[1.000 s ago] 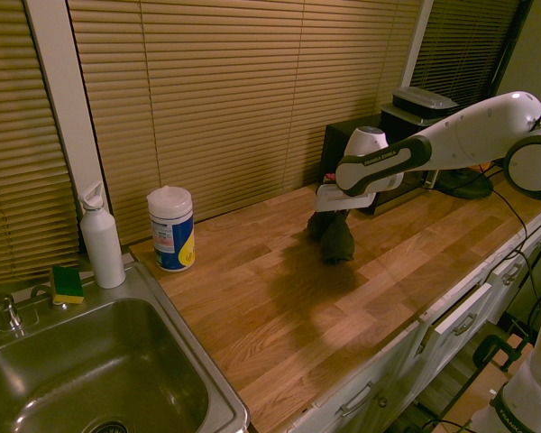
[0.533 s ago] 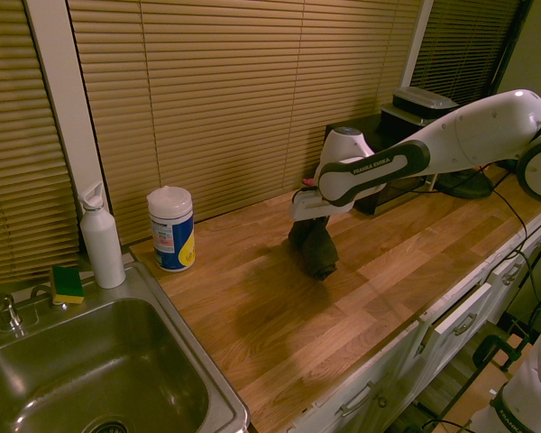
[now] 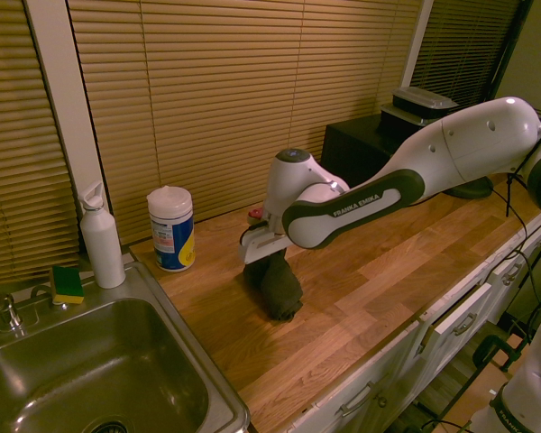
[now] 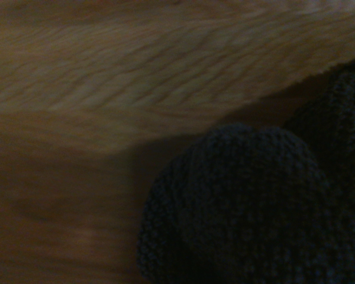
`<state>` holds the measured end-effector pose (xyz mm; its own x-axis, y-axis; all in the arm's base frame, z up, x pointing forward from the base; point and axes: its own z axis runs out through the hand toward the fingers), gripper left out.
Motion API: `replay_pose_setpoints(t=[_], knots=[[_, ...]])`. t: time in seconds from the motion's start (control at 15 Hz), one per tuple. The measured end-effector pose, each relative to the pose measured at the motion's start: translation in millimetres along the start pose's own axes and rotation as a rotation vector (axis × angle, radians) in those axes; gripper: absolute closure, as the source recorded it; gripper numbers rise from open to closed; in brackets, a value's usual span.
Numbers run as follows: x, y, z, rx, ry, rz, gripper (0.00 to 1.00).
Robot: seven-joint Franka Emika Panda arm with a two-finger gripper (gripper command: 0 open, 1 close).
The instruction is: Clear the spill
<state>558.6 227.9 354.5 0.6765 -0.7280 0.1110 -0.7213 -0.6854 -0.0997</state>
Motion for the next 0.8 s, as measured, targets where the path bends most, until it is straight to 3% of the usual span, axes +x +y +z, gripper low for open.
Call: replay_pose_setpoints(t=[0.6, 0.67, 0.8], knots=[[-83, -62, 3, -0.003, 0.025, -0.076, 1.0], [-89, -69, 1, 0.0, 0.026, -0.081, 0.0], [-98, -80, -1, 0.0, 0.026, -0.086, 0.0]])
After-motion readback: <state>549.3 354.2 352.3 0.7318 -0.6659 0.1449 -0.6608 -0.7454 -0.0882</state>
